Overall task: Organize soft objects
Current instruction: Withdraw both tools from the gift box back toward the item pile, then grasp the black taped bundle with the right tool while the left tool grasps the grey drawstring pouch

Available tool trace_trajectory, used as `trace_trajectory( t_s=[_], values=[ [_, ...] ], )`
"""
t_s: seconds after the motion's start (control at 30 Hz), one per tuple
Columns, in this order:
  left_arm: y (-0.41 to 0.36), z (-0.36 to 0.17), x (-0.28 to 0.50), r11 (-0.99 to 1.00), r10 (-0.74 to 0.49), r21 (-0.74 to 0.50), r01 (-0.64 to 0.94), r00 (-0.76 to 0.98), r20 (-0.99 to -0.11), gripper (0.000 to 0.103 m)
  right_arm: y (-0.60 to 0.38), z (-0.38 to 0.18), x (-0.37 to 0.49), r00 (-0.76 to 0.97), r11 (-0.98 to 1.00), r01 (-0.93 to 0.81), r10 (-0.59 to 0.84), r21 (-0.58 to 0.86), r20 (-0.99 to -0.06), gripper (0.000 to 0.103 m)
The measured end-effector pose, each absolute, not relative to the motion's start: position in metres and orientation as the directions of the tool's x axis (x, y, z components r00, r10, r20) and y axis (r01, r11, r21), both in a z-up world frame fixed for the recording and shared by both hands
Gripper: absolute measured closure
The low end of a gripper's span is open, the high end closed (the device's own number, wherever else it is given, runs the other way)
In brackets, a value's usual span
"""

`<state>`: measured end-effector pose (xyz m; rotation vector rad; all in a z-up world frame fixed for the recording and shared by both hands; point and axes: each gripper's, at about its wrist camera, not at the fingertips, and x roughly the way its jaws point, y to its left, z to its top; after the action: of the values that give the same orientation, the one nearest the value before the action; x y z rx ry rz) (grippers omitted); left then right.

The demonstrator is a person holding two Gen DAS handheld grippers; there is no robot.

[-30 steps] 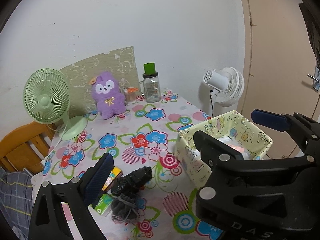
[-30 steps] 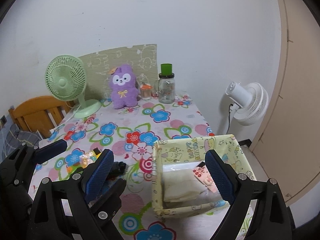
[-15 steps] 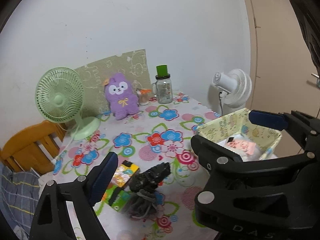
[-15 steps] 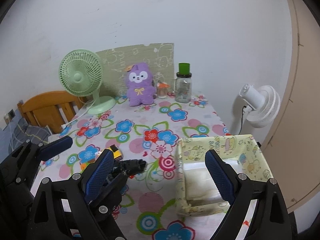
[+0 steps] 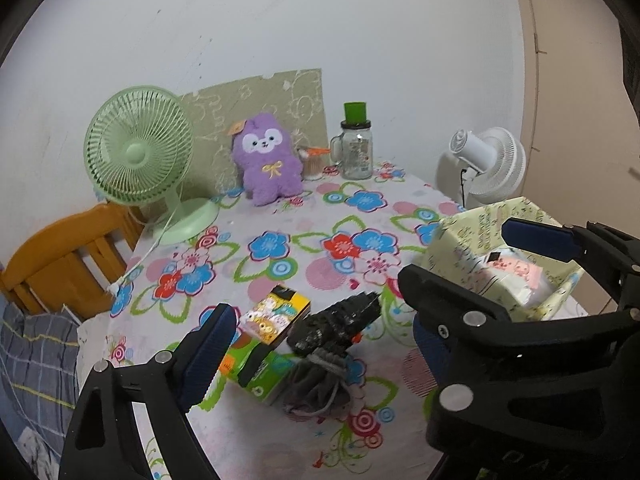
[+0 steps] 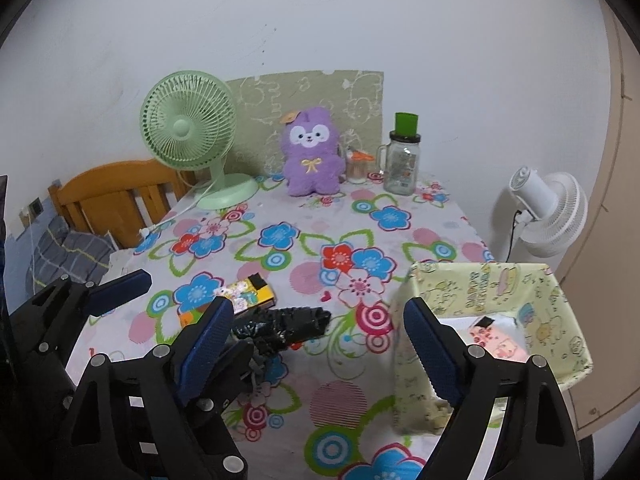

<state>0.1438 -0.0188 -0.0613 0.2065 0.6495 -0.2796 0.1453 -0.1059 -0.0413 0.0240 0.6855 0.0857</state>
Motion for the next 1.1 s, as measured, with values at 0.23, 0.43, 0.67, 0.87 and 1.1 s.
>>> trace_trajectory(
  t_s=[0.23,0.43,0.67,0.87,1.1],
  values=[
    [-0.001,-0.079,0.154,0.951,-0.173,0.085,0.296,0.742,-0.648,0.012,-0.094,-0.059,0.154,0.751,0.995,-0.084,0.104,0.062,-0.652,0.015],
    [0.011,-0.096,0.163,0.96,-0.156,0.067,0.271,0.719,-0.677,0.015,-0.086,-0.075,0.163,0.724,0.993,-0.097,0.116,0.066,-0.68,0.015],
    [0.023,-0.114,0.172,0.97,-0.141,0.043,0.241,0.693,-0.707,0.018,-0.079,-0.093,0.173,0.693,0.992,-0.109,0.124,0.066,-0.71,0.016],
    [0.032,-0.128,0.18,0.979,-0.121,0.026,0.205,0.673,-0.73,0.022,-0.073,-0.108,0.181,0.662,0.991,-0.117,0.131,0.071,-0.738,0.016],
    [0.033,-0.14,0.183,0.976,-0.133,0.014,0.217,0.647,-0.751,0.022,-0.068,-0.121,0.191,0.639,0.99,-0.124,0.131,0.067,-0.758,0.016]
  ],
)
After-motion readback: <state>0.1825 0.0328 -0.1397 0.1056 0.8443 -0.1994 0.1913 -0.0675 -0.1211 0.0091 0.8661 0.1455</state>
